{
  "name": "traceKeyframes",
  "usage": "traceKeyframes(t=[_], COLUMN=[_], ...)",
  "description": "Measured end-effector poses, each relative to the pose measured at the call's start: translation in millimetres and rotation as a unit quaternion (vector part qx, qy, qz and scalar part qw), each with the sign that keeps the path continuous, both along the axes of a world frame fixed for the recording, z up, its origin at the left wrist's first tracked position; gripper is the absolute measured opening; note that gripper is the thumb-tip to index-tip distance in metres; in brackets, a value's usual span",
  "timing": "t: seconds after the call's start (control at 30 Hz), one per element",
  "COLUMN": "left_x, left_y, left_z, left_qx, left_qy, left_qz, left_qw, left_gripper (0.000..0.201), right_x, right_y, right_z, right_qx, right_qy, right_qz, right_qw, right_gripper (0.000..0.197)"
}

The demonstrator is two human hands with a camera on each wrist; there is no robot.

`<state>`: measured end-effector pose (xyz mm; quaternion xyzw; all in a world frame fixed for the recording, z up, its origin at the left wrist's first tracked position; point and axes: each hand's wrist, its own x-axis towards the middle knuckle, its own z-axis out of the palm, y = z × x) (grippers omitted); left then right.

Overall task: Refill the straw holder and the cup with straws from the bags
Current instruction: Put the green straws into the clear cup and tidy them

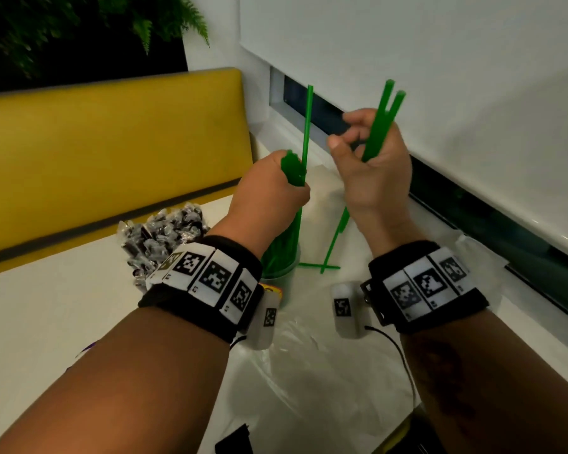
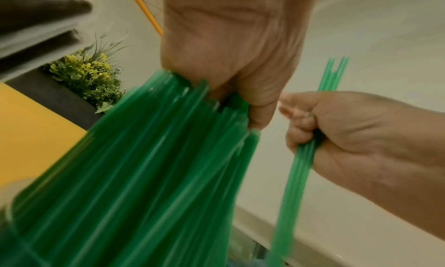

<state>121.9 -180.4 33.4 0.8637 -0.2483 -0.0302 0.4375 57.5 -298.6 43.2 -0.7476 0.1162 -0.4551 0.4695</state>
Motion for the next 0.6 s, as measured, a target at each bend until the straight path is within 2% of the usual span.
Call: traceKeyframes(t=[0.1, 0.23, 0.27, 0.37, 0.43, 0.5, 0.6], left_x=[-2, -3, -4, -4, -4, -3, -2], left_y=[1, 3, 3, 6, 10, 13, 14], left_z=[3, 5, 6, 7, 8, 8, 6], left_qx=[-0.021, -0.052, -0.060, -0.078, -0.092, -0.104, -0.106], left_qy=[0.019, 0.056, 0.066, 0.092, 0.105, 0.114, 0.113], left_qz=[-0.009, -0.021, -0.027, -0.034, -0.039, -0.044, -0.040], left_qw=[1.000, 0.997, 0.996, 0.992, 0.989, 0.987, 0.987], left_gripper=[0.022, 0.020, 0.020, 0.018, 0.021, 0.031, 0.035], right_x=[-10, -7, -2, 10, 10, 5, -6], right_y=[-8, 1, 4, 9, 9, 9, 13], right_z=[-12, 18, 31, 58, 65, 64, 42], right_qx=[-0.005, 0.023, -0.007, -0.142, -0.160, -0.150, -0.116], right_qy=[0.104, 0.138, 0.173, 0.273, 0.266, 0.220, 0.183], right_qz=[0.005, 0.089, 0.093, 0.100, 0.091, 0.066, 0.048], right_qw=[0.995, 0.986, 0.980, 0.946, 0.946, 0.962, 0.975], right_gripper=[0.010, 0.036, 0.037, 0.022, 0.018, 0.015, 0.014])
